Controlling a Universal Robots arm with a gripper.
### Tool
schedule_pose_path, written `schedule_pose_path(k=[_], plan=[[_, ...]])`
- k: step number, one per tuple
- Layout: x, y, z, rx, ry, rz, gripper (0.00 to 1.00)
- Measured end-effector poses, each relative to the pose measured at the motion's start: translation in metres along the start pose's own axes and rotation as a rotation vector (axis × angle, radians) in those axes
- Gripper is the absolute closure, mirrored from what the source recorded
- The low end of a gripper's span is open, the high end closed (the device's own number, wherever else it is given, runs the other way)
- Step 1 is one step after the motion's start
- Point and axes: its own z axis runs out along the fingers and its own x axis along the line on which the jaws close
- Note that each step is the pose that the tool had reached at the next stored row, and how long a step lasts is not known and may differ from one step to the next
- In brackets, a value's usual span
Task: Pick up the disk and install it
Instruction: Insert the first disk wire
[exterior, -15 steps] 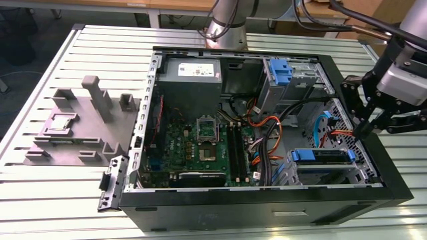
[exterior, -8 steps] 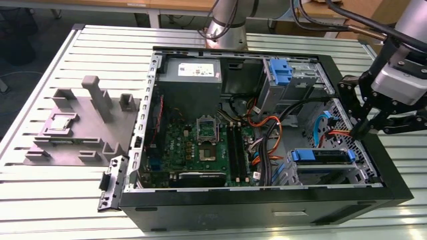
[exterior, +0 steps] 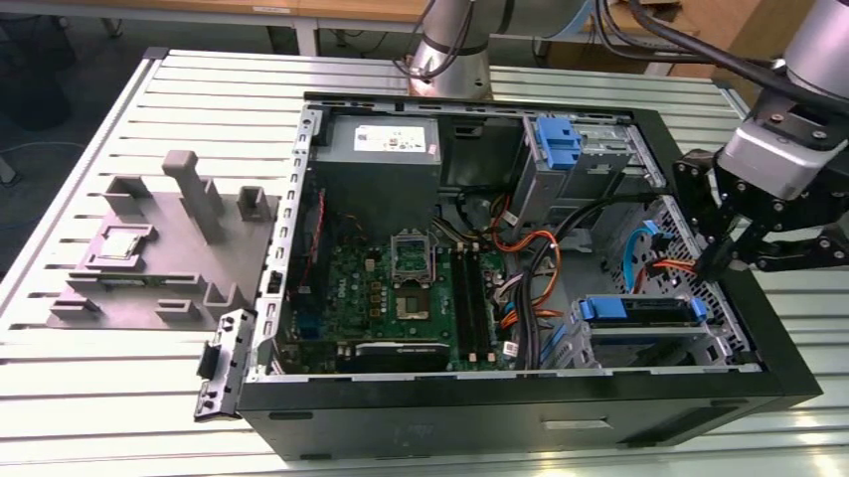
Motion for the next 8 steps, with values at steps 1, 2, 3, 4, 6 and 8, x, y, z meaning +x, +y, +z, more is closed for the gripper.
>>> schedule_pose_path(k=[1,2,3,4,6,8], plan=[[0.0000,0.0000,0.0002,-0.0020,0.0007,0.017,0.83],[0.0000,0.0000,0.0004,-0.0042,0.0014,0.035,0.83],[-0.0001,0.0000,0.0007,-0.0062,0.0021,0.053,0.83],[-0.0001,0.0000,0.0009,-0.0084,0.0028,0.071,0.83],[-0.0007,0.0006,0.0009,-0.0108,0.0038,0.093,0.83],[-0.0028,0.0037,0.0005,-0.0114,0.0042,0.094,0.83]])
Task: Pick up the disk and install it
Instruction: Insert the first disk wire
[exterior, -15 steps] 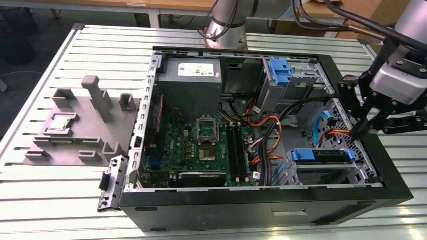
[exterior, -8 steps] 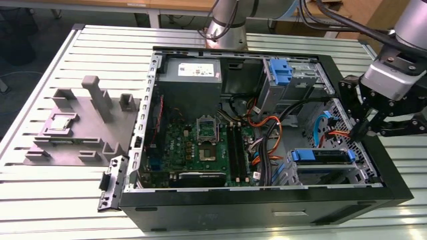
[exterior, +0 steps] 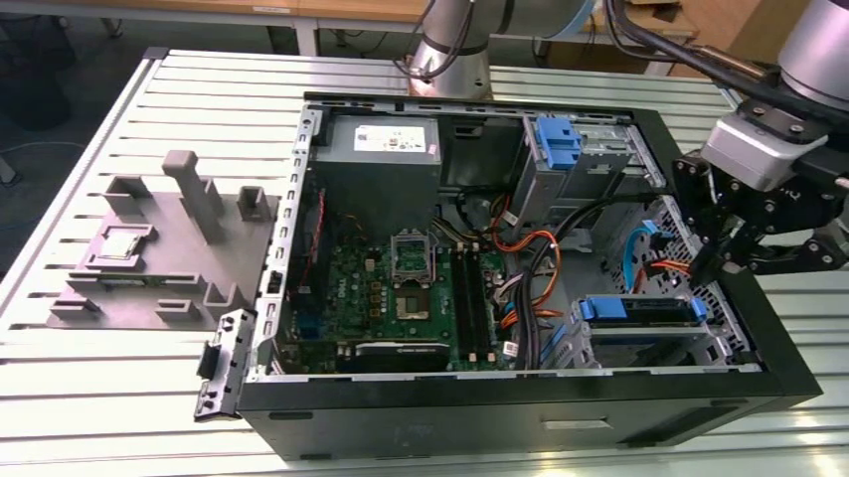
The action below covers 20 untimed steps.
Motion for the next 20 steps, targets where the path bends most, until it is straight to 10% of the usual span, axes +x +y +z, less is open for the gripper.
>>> schedule_pose_path(k=[4,20], plan=[[-0.0026,0.0051,-0.0002,-0.0027,0.0009,0.024,0.83],[-0.0030,0.0053,0.0026,-0.0406,0.0136,0.344,0.83]])
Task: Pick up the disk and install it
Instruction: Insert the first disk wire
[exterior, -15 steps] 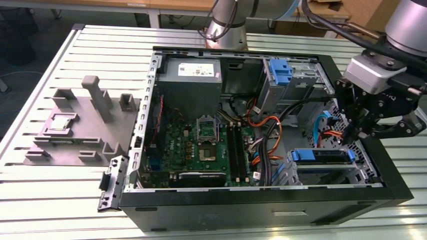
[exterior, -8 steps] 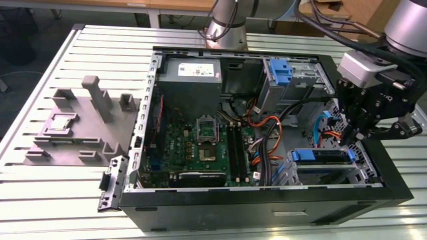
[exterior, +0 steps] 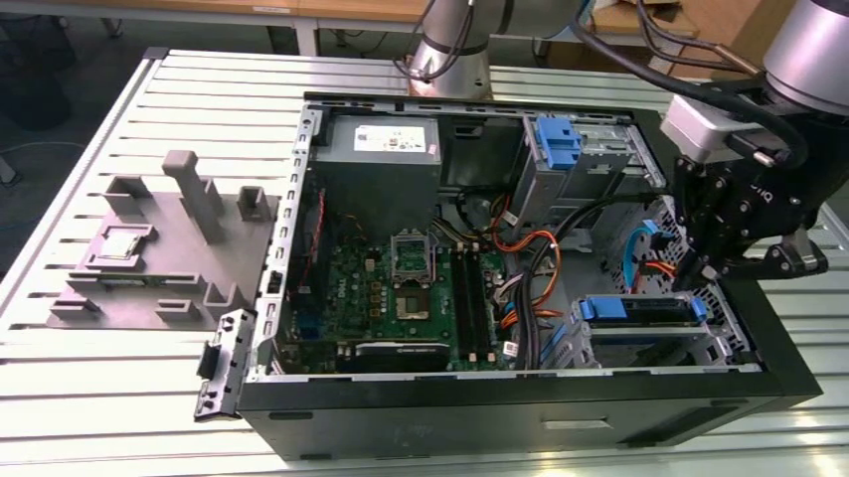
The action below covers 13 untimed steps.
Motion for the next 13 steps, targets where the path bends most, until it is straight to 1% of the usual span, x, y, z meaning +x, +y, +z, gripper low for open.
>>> schedule_pose_path(k=[5,7,9,10,11,12,13], plan=[[-0.0001,0.0001,0.0009,-0.0099,0.0034,0.084,0.83],[-0.0002,0.0003,0.0012,-0.0129,0.0043,0.109,0.83],[-0.0003,0.0014,0.0016,-0.0142,0.0039,0.121,0.83],[-0.0004,0.0022,0.0016,-0.0143,0.0022,0.122,0.83],[-0.0001,0.0032,0.0018,-0.0142,-0.0018,0.123,0.83],[0.0006,0.0039,0.0021,-0.0138,-0.0086,0.123,0.83],[0.0016,0.0041,0.0024,-0.0131,-0.0197,0.124,0.83]])
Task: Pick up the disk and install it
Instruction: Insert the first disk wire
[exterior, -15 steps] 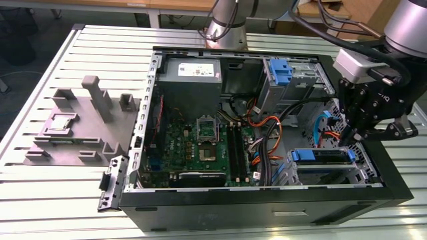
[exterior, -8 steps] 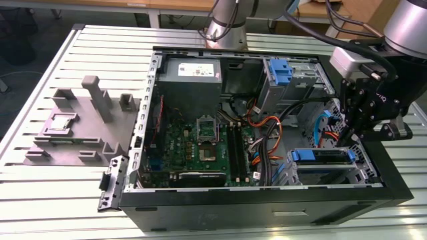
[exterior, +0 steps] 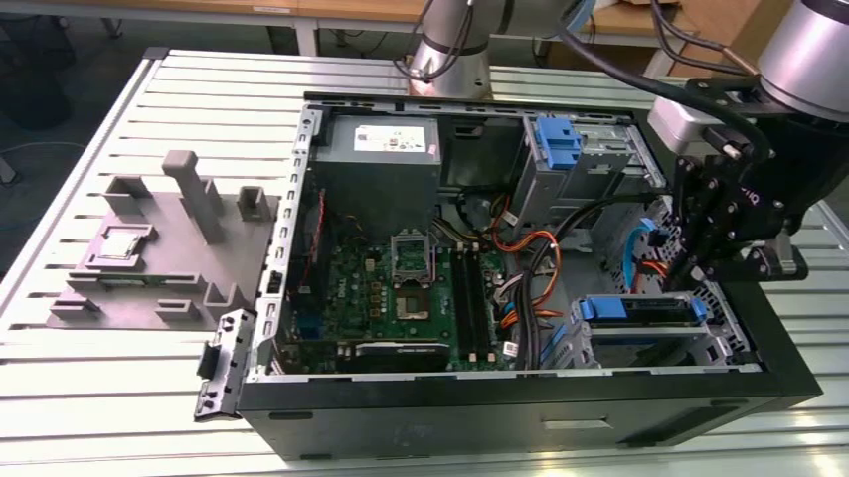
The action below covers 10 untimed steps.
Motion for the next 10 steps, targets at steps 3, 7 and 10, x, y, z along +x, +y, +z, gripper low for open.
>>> schedule_pose_path(k=[3,7,10], plan=[[0.0042,0.0001,0.0012,-0.0002,-0.0304,0.001,0.83],[0.0101,0.0002,0.0025,-0.0003,-0.0394,0.002,0.83],[0.0108,0.0003,0.0030,-0.0007,-0.0393,0.007,0.83]])
